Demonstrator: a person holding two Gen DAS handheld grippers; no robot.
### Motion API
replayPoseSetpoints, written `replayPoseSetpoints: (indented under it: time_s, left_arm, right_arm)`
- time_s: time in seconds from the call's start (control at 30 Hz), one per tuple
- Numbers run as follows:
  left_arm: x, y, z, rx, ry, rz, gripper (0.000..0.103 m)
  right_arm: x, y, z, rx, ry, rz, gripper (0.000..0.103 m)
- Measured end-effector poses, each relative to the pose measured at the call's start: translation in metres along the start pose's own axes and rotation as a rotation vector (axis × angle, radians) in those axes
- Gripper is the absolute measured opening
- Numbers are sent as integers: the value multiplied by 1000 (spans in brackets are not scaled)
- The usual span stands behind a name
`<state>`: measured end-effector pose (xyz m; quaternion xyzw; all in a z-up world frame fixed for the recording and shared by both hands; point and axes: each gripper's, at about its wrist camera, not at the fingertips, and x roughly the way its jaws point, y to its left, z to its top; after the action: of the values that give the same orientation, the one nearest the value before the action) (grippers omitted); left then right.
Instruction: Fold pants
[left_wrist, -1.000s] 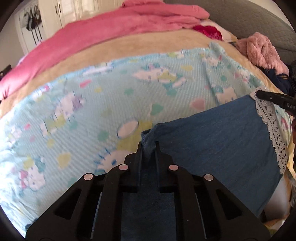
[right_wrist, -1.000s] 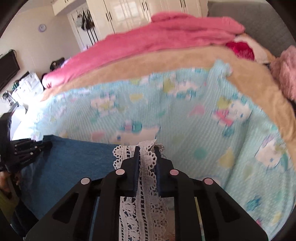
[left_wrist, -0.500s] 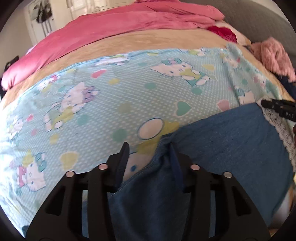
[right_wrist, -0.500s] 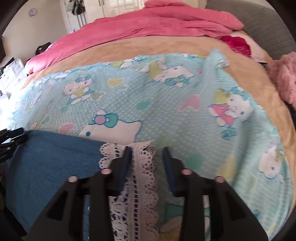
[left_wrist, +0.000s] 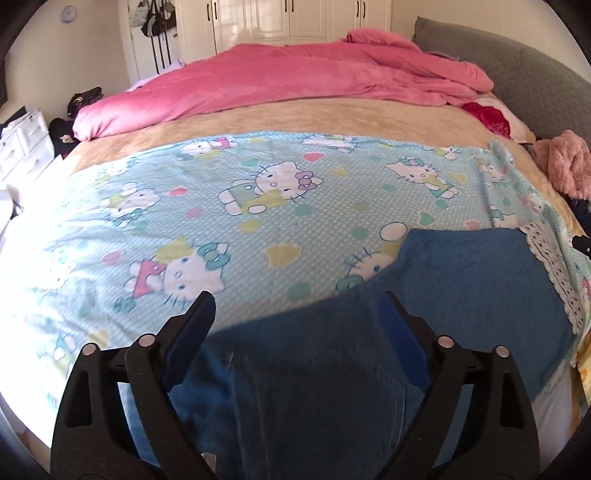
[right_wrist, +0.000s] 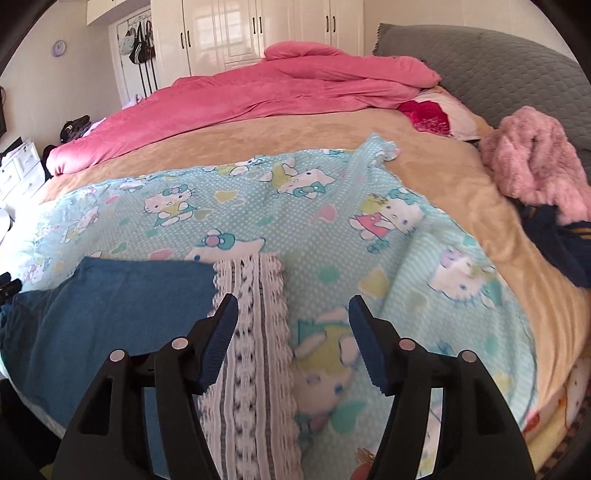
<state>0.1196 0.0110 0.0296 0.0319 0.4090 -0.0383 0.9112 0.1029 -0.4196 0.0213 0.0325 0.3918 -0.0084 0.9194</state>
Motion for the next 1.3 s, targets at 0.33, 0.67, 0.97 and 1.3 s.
replayPoseSetpoints:
  time_s: [0.33,0.67,0.97,1.3]
  left_arm:
    - [-21,-31,-43,55,18,-31,92]
    - [23,-14,-68,7,186,3,94]
    - [19,-7,-76,41,153,9,94]
    - [-2,-18,-68,23,126,-16,93]
  right_arm:
    - [-27,46,-30,-105,0,26,61]
    - [5,101,-56,-201,169,79,88]
    - [18,76,-76,-149,229,21,92]
    - [-2,65,-66,-54,172,80,93]
